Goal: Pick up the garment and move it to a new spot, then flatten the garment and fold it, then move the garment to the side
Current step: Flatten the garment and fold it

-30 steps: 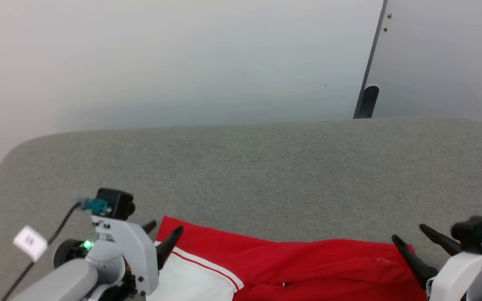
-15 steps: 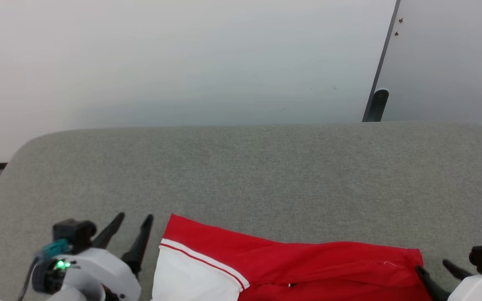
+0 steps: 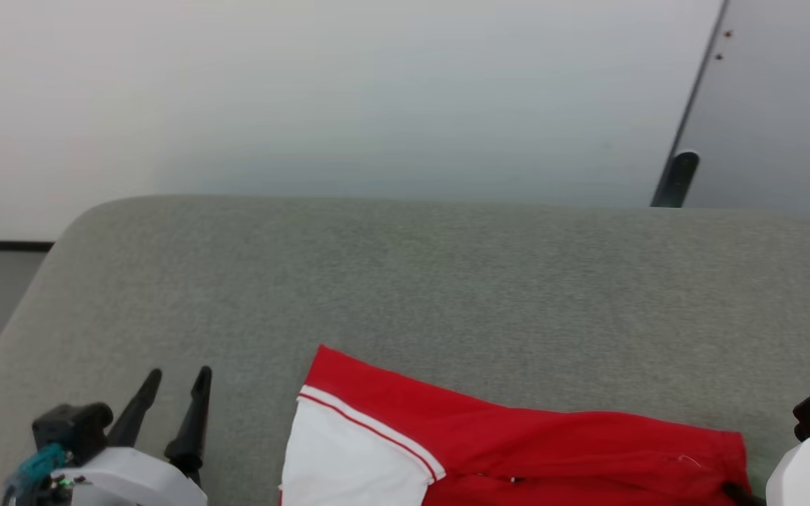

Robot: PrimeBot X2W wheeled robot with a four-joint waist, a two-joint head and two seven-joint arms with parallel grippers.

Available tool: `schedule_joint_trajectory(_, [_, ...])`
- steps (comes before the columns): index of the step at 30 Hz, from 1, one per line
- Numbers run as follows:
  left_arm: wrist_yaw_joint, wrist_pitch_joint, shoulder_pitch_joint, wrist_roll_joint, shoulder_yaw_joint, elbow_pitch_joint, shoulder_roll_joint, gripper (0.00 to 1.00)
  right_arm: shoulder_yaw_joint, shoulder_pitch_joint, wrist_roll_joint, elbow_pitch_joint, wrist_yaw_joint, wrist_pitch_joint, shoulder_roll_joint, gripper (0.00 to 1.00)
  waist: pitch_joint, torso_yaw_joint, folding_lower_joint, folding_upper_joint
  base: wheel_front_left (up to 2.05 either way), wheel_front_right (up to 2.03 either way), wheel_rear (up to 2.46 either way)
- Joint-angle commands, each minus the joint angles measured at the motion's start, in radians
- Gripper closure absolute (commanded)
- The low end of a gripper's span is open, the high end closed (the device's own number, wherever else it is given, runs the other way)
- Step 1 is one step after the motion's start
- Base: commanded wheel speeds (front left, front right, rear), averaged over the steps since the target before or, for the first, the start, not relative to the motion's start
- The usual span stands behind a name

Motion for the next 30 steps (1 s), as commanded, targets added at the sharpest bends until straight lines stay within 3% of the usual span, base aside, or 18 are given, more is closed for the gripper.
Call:
schedule_joint_trajectory(1, [-0.008, -0.003, 0.015, 0.008, 0.012, 0.002, -0.013, 0.0, -0.007, -0.013, 0.001, 0.009, 0.0, 0.007, 0.007, 0.0, 0.011, 0.023, 0.0, 0.0, 0.0, 0.0, 0.0])
schedule_joint_trajectory(9, [-0.056, -0.004, 0.031, 0.101, 0.09, 0.03, -0.08, 0.0, -0.019, -0.047, 0.0, 0.113, 0.0, 0.059, 0.041, 0.0, 0.027, 0.076, 0.0, 0.0, 0.0, 0.0, 0.0])
schedule_joint_trajectory(20, [-0.098, -0.002, 0.063, 0.237, 0.221, 0.037, -0.166, 0.0, 0.004, -0.089, 0.033, 0.255, 0.0, 0.062, 0.061, 0.0, 0.025, 0.098, 0.0, 0.0, 0.0, 0.0, 0.0])
schedule_joint_trajectory(21, [-0.106, -0.002, 0.071, 0.251, 0.237, 0.036, -0.176, 0.0, 0.01, -0.091, 0.043, 0.261, 0.0, 0.061, 0.06, 0.12, 0.023, 0.099, 0.0, 0.0, 0.0, 0.0, 0.0])
schedule_joint_trajectory(22, [-0.109, -0.002, 0.078, 0.269, 0.252, 0.036, -0.185, 0.0, 0.012, -0.094, 0.047, 0.267, 0.0, 0.057, 0.058, 0.67, 0.023, 0.1, 0.0, 0.0, 0.0, 0.0, 0.0])
schedule_joint_trajectory(23, [-0.112, -0.002, 0.083, 0.293, 0.267, 0.032, -0.193, 0.0, 0.019, -0.096, 0.055, 0.27, 0.0, 0.055, 0.056, 1.0, 0.022, 0.101, 0.0, 0.0, 0.0, 0.0, 0.0])
schedule_joint_trajectory(30, [-0.159, -0.002, 0.113, 0.38, 0.36, 0.029, -0.27, 0.0, 0.007, -0.11, 0.074, 0.307, -0.003, 0.008, -0.046, 1.0, 0.021, 0.101, 0.0, 0.0, 0.0, 0.0, 0.0])
